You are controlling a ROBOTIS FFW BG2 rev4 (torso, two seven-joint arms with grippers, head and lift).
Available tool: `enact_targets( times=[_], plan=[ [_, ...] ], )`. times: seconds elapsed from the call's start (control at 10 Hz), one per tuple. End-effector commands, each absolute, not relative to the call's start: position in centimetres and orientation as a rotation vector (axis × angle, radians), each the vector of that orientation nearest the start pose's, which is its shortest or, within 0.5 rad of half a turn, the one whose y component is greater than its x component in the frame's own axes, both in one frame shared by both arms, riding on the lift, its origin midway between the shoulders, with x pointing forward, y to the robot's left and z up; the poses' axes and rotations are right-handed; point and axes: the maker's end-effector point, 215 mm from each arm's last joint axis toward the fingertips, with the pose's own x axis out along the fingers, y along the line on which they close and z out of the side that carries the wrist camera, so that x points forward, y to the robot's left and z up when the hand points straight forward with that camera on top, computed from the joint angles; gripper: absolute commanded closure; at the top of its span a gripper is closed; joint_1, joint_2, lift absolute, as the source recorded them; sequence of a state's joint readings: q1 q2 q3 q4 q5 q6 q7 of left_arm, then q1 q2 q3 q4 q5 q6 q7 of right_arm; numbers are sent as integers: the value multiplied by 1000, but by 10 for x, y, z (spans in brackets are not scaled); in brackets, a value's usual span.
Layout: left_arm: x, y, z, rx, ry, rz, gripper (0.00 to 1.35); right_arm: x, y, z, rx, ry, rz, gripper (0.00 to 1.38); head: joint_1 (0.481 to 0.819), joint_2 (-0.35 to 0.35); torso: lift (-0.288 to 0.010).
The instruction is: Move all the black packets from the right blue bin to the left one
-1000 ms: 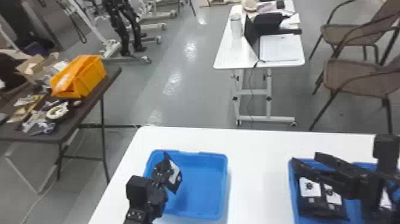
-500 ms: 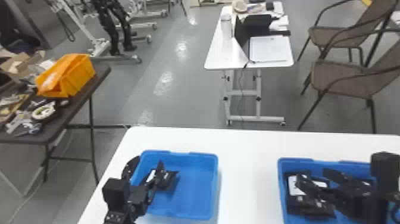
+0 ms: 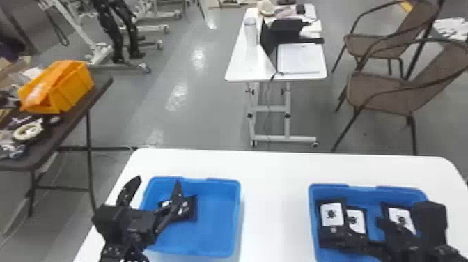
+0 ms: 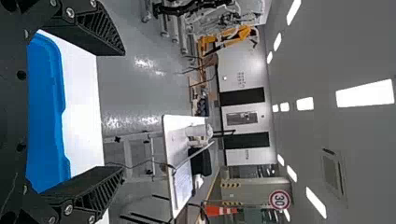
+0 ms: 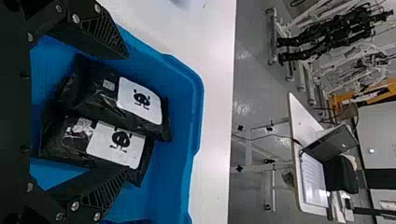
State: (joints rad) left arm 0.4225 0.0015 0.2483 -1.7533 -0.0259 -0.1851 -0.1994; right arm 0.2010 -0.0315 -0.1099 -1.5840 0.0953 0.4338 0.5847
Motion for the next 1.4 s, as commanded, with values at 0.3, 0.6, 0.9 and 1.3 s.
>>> enact_targets(
  times=[0.3,0.6,0.9,1.3],
  plan=[
    [446,319,-403,103,61,16,151,453,-166,-582,-21,688,524,196,695,182,0],
    [446,319,-400,103,51,15,153,451,-155,-602,-45,728,560,200,695,194,0],
    [446,319,-399,99,49,16,153,457,-134,-609,-69,752,630,789,695,217,0],
    [444,322,-403,89,56,22,153,447,-140,-598,-1,736,600,1283,695,232,0]
  ],
)
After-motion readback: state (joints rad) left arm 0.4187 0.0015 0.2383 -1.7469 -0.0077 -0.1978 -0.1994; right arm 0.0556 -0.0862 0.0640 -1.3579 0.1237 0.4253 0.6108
